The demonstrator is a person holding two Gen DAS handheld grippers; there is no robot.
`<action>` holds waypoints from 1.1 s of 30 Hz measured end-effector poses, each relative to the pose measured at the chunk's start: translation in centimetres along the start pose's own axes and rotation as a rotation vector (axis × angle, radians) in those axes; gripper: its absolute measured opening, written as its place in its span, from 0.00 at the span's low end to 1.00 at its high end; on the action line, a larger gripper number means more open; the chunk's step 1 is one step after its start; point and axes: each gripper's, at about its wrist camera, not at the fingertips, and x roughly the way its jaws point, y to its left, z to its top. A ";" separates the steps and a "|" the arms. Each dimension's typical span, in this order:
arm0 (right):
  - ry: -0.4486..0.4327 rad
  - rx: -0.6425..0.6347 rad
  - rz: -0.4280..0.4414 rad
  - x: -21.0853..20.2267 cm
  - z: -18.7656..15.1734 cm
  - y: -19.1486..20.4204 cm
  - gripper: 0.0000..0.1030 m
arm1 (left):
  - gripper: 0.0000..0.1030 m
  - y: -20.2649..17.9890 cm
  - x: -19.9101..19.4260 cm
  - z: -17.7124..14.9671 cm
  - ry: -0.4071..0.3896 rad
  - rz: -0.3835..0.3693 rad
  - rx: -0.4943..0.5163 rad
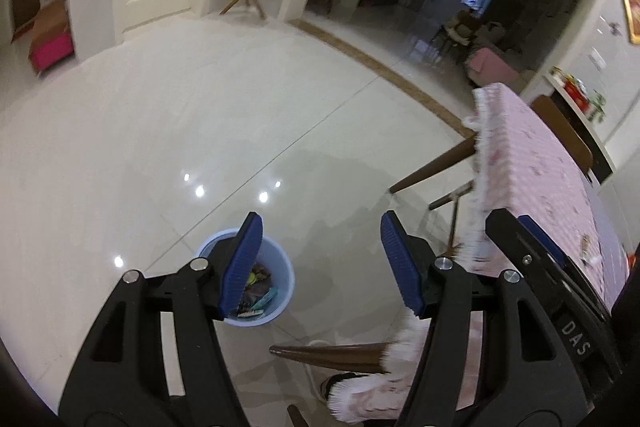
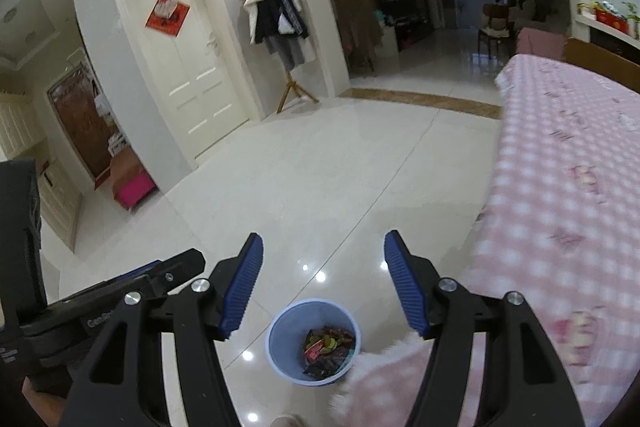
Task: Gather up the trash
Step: 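Move both open tools back over the table toward the white bottle, then grasp the white bottle with the right tool while the left tool grasps the red-white snack bar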
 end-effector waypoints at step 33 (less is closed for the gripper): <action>-0.078 0.450 -0.532 -18.1 -0.4 -39.2 0.68 | 0.58 -44.6 9.6 -9.3 0.216 -0.329 0.692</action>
